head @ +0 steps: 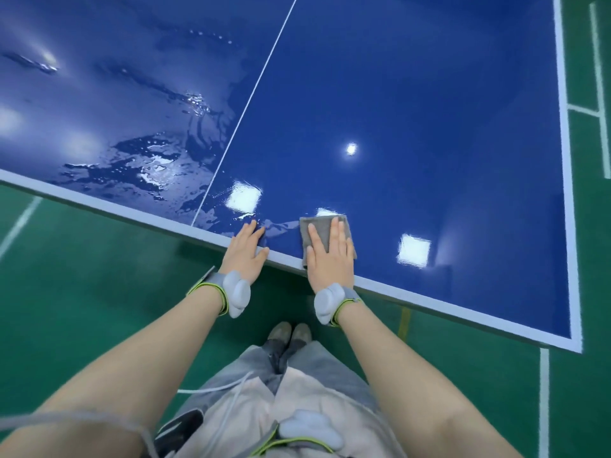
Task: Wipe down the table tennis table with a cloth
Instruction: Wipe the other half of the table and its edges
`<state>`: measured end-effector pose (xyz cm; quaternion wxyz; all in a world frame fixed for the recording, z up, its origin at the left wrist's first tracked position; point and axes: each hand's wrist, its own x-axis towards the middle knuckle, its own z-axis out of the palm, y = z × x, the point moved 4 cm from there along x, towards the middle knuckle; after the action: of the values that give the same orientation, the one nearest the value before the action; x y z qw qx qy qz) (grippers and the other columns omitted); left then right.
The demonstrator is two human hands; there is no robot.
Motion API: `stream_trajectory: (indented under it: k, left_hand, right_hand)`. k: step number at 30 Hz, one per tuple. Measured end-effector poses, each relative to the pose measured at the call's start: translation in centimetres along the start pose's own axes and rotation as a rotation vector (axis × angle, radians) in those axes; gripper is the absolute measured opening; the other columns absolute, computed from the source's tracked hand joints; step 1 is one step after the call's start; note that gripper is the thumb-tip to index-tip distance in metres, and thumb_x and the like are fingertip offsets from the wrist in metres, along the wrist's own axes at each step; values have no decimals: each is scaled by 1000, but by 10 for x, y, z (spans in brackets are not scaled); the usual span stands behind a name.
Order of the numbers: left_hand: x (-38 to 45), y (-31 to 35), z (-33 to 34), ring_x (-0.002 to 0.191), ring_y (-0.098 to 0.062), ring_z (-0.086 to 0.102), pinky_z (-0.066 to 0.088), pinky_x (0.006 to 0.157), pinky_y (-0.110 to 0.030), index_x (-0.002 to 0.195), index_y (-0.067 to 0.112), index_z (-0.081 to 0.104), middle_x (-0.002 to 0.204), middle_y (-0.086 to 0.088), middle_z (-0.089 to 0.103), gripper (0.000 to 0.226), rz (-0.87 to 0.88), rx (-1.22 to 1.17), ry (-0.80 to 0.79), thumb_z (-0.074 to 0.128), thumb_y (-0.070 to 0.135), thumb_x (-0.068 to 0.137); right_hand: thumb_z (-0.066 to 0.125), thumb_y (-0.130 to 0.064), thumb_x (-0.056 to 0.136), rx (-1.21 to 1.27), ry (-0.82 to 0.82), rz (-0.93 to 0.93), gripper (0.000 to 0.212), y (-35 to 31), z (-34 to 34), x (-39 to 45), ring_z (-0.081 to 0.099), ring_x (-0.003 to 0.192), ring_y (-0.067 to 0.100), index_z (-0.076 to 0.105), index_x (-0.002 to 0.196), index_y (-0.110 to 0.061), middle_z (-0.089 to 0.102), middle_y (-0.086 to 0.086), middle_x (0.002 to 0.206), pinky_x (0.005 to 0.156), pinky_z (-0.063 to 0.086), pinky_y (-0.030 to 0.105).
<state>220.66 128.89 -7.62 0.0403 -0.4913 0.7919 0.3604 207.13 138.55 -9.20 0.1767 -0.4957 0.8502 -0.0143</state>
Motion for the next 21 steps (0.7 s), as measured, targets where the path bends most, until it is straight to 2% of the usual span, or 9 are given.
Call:
stream_trajectory:
  k: [2, 3, 5, 7, 10, 13, 15, 18, 21]
  left_hand:
    - [-3, 0, 0, 144, -16, 1, 2, 115, -27, 145, 10, 26, 156, -3, 9, 47, -10, -45, 1, 36, 18, 99]
    - [-4, -1, 0, 144, -16, 1, 2, 114, -26, 144, 9, 27, 156, -3, 9, 46, -12, -64, 0, 36, 17, 100]
    - [-6, -1, 0, 144, -16, 2, 3, 114, -26, 144, 8, 28, 156, -4, 10, 45, -18, -84, 0, 35, 17, 100]
    - [-9, -2, 1, 144, -18, 5, 4, 113, -26, 143, 6, 29, 155, -6, 13, 46, -44, -131, 20, 38, 15, 99]
    - [-14, -7, -2, 143, -19, 14, 7, 113, -26, 140, 5, 34, 153, -7, 22, 46, -84, -211, 93, 44, 11, 96]
    - [-15, -16, -7, 140, -21, 20, 11, 112, -25, 136, 6, 40, 151, -7, 28, 42, -86, -157, 128, 45, 12, 95]
    - [-15, -25, -14, 140, -21, 20, 12, 109, -24, 135, 8, 42, 150, -6, 28, 40, -114, -119, 175, 45, 13, 95]
    - [-13, -40, -25, 139, -21, 19, 13, 108, -24, 136, 9, 42, 152, -5, 24, 41, -170, -83, 232, 44, 15, 95]
    - [-10, -56, -38, 139, -25, 18, 12, 109, -27, 138, 8, 39, 152, -8, 22, 44, -228, -24, 255, 44, 16, 95]
  right_hand:
    - [15, -38, 102, -11, -40, 35, 51, -7, -1, 7, -10, 146, 28, 3, 152, -31, -11, 14, 158, 117, -2, 44]
    - [16, -38, 102, -26, -26, 20, 51, -13, 0, 8, -7, 146, 28, 4, 151, -31, -8, 14, 158, 117, -1, 44]
    - [18, -39, 98, -102, 44, -41, 51, -35, 3, 7, 20, 144, 30, 28, 147, -32, 22, 16, 155, 115, 18, 47]
    - [22, -41, 91, -66, -38, -116, 54, -57, 11, 7, 43, 133, 29, 50, 136, -31, 46, 15, 142, 109, 29, 48]
    - [20, -40, 91, -35, -138, -239, 55, -68, 12, 3, 42, 133, 30, 51, 136, -31, 47, 13, 142, 107, 34, 49]
    - [27, -39, 91, -43, -68, -316, 51, -50, 7, 13, 49, 129, 29, 58, 130, -29, 50, 12, 140, 98, 44, 47]
    - [26, -36, 97, -75, -16, -267, 47, -35, 2, 21, 31, 140, 29, 43, 141, -30, 32, 14, 151, 110, 33, 44]
    - [17, -37, 104, -58, -39, -94, 50, -26, 0, 23, -11, 146, 24, 1, 151, -33, -10, 11, 159, 117, -3, 41]
    - [16, -37, 103, -57, -31, -25, 52, -36, 4, 16, -16, 145, 24, -6, 150, -33, -16, 10, 158, 116, -10, 43]
